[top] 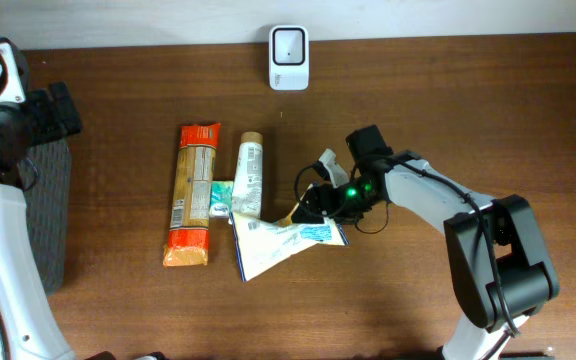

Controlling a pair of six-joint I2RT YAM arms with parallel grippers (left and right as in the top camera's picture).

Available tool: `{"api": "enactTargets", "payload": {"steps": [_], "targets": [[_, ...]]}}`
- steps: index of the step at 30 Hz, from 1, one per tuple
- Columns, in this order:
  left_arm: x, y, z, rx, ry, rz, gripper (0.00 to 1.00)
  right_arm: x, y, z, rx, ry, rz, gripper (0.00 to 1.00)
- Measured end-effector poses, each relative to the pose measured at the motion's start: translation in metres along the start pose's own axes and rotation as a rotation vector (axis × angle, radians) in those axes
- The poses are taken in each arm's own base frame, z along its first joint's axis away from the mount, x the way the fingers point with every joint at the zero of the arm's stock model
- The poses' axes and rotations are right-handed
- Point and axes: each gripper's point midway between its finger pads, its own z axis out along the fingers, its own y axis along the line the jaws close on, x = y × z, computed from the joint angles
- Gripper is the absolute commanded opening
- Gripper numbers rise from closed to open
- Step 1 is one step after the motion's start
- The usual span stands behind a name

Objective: Scan the item barcode

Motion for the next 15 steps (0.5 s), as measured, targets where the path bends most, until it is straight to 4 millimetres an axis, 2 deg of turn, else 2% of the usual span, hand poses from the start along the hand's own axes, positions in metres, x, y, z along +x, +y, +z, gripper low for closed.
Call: {"api": "enactTargets", "payload": {"steps": [1,4,6,12,15], "targets": [[0.000,0.000,0.000,0.000,0.000,0.000,0.99,0.001,-0.001,0.001,0.000,0.000,0.015,0.47],[0.000,0.000,0.000,0.000,0.000,0.000,0.99,0.001,-0.002,0.002,0.011,0.001,0.031,0.18],[0.000,0.000,0.000,0.000,0.000,0.000,0.99,0.001,-0.003,0.003,0.023,0.000,0.037,0.04],[0.000,0.000,0.000,0.000,0.000,0.000,0.99,-0.004,-0.005,0.002,0.026,-0.020,0.029,0.04],[0.000,0.000,0.000,0.000,0.000,0.000,0.99,-0.011,-0.014,-0.012,0.031,-0.049,0.066,0.04]]}}
